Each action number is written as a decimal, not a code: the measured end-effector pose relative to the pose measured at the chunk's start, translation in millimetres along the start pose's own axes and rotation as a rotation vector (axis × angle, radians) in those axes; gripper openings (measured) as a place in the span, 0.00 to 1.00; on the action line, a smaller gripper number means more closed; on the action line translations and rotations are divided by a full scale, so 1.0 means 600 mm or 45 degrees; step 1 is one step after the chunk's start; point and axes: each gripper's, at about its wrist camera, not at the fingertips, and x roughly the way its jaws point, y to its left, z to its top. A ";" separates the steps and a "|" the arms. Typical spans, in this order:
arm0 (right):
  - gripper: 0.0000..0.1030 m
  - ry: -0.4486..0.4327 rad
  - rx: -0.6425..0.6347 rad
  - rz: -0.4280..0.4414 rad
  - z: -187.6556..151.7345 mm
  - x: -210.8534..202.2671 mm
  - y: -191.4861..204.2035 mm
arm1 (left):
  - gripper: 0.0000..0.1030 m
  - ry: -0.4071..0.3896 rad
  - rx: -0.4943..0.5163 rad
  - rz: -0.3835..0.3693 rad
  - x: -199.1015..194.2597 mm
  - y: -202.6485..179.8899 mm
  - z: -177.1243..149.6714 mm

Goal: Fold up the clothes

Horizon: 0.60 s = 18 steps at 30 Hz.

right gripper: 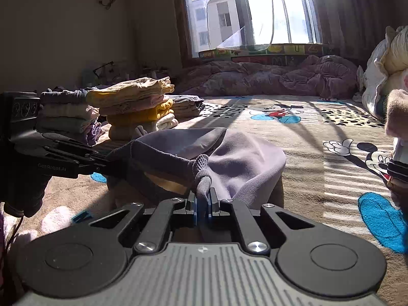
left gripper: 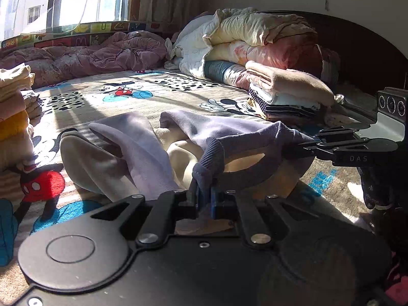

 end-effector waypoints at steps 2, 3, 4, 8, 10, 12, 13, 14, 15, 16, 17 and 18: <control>0.09 -0.012 -0.016 -0.010 -0.007 -0.026 0.019 | 0.05 -0.014 0.016 0.004 -0.031 -0.019 -0.017; 0.09 -0.013 -0.028 -0.009 -0.013 -0.040 0.030 | 0.05 -0.019 0.025 0.009 -0.046 -0.029 -0.025; 0.08 -0.006 -0.056 -0.009 -0.019 -0.052 0.043 | 0.05 -0.021 0.039 0.012 -0.058 -0.037 -0.032; 0.08 0.039 -0.211 -0.031 -0.038 -0.086 0.091 | 0.05 -0.031 0.098 0.020 -0.106 -0.069 -0.057; 0.08 0.061 -0.288 -0.042 -0.047 -0.102 0.115 | 0.05 -0.020 0.141 0.025 -0.125 -0.086 -0.072; 0.08 0.085 -0.368 -0.050 -0.058 -0.118 0.139 | 0.05 0.012 0.202 0.029 -0.141 -0.105 -0.088; 0.08 0.100 -0.411 -0.048 -0.065 -0.124 0.151 | 0.05 0.035 0.236 0.030 -0.147 -0.115 -0.098; 0.08 0.121 -0.458 -0.047 -0.075 -0.128 0.162 | 0.05 0.069 0.277 0.034 -0.153 -0.125 -0.117; 0.09 0.149 -0.509 -0.047 -0.085 -0.130 0.173 | 0.05 0.090 0.299 0.036 -0.157 -0.131 -0.128; 0.08 0.180 -0.562 -0.045 -0.097 -0.132 0.184 | 0.05 0.118 0.330 0.040 -0.157 -0.139 -0.139; 0.09 0.213 -0.617 -0.042 -0.109 -0.133 0.195 | 0.05 0.147 0.362 0.044 -0.157 -0.146 -0.150; 0.09 0.248 -0.663 -0.037 -0.119 -0.132 0.203 | 0.05 0.177 0.394 0.048 -0.157 -0.154 -0.161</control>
